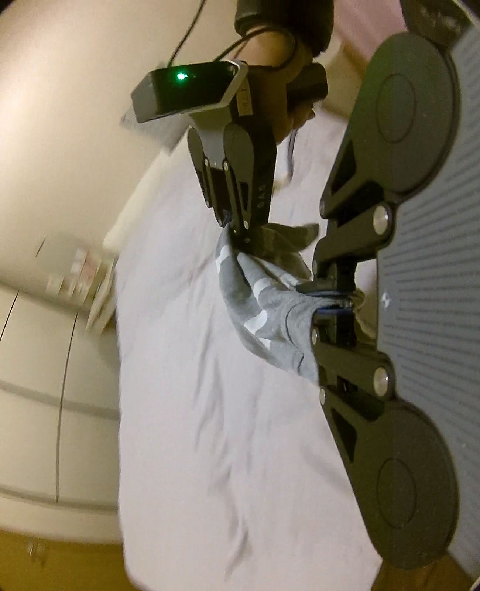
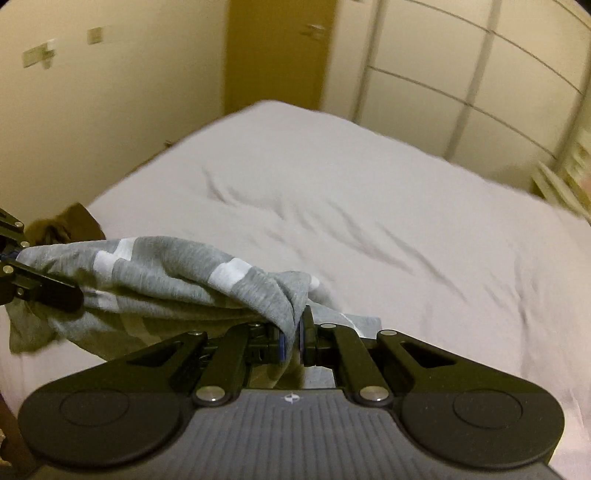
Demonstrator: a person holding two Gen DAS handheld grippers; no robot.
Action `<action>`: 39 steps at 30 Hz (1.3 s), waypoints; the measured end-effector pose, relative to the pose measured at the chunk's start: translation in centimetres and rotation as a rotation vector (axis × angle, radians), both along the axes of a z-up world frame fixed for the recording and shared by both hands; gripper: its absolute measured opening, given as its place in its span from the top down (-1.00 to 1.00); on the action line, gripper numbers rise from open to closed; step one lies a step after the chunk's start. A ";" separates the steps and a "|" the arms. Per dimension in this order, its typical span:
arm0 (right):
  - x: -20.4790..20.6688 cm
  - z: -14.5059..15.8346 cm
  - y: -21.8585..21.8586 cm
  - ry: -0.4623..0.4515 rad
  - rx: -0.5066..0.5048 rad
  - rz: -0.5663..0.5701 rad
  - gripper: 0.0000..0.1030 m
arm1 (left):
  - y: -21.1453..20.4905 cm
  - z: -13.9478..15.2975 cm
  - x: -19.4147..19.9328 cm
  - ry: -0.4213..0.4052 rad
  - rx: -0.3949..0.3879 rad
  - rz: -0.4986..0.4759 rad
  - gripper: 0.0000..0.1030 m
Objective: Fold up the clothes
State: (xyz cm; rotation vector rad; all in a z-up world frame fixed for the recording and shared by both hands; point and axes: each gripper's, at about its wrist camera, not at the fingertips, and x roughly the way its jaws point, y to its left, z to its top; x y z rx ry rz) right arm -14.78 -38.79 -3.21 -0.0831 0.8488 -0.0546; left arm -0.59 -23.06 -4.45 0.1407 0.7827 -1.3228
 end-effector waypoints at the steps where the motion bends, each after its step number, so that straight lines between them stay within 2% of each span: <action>1: -2.1 0.1 -1.5 0.012 0.007 -0.018 0.89 | -1.0 0.1 -1.6 0.016 -0.005 -0.024 0.93; 4: -7.9 1.5 -6.5 0.048 0.050 -0.044 0.89 | -4.3 0.3 -6.0 0.049 -0.002 -0.055 0.93; 6: -9.9 2.6 -8.6 0.058 0.086 -0.038 0.88 | -6.3 0.3 -8.7 0.066 0.007 -0.048 0.93; 8: -10.5 3.4 -11.1 0.044 0.085 -0.019 0.88 | -8.5 0.2 -10.1 0.069 0.007 -0.017 0.92; 11: -9.8 4.1 -11.7 0.007 0.073 0.003 0.87 | -11.4 -0.4 -10.5 0.062 0.026 0.065 0.89; 12: -9.4 3.3 -12.5 0.003 0.060 0.008 0.79 | -12.6 -0.8 -10.2 0.072 0.038 0.105 0.81; 13: -8.0 2.6 -13.3 0.007 0.048 0.011 0.47 | -13.8 -1.4 -9.7 0.086 0.058 0.150 0.69; 14: -6.8 1.8 -14.3 0.013 0.046 0.006 0.33 | -14.8 -2.4 -8.5 0.114 0.104 0.212 0.56; 15: -6.3 1.4 -15.5 0.011 0.056 -0.006 0.14 | -15.6 -3.4 -7.4 0.139 0.149 0.272 0.32; 17: -5.3 1.0 -17.3 -0.012 0.084 -0.042 0.12 | -16.6 -4.9 -5.0 0.126 0.211 0.360 0.30; 20: -5.4 0.4 -18.7 -0.048 0.096 -0.089 -0.14 | -16.2 -5.5 -4.1 0.095 0.221 0.395 0.23; 21: -5.8 -0.1 -19.1 -0.045 0.100 -0.107 -0.25 | -16.4 -5.9 -4.2 0.081 0.227 0.382 0.12; 23: -7.3 -1.3 -20.3 0.003 0.105 -0.151 -0.26 | -16.7 -6.7 -4.5 0.048 0.243 0.350 0.05; 27: -9.8 -6.6 -21.8 0.151 0.122 -0.247 -0.26 | -17.9 -9.1 -5.9 -0.067 0.349 0.171 0.05; 30: -11.7 -9.6 -21.8 0.236 0.133 -0.301 -0.26 | -19.7 -12.1 -7.9 -0.102 0.393 0.024 0.04; 34: -13.6 -11.6 -22.1 0.292 0.174 -0.359 -0.27 | -23.4 -15.9 -10.1 -0.207 0.430 -0.179 -0.12; 39: -13.6 -14.3 -23.0 0.347 0.216 -0.387 -0.28 | -28.1 -20.5 -12.1 -0.307 0.495 -0.347 -0.14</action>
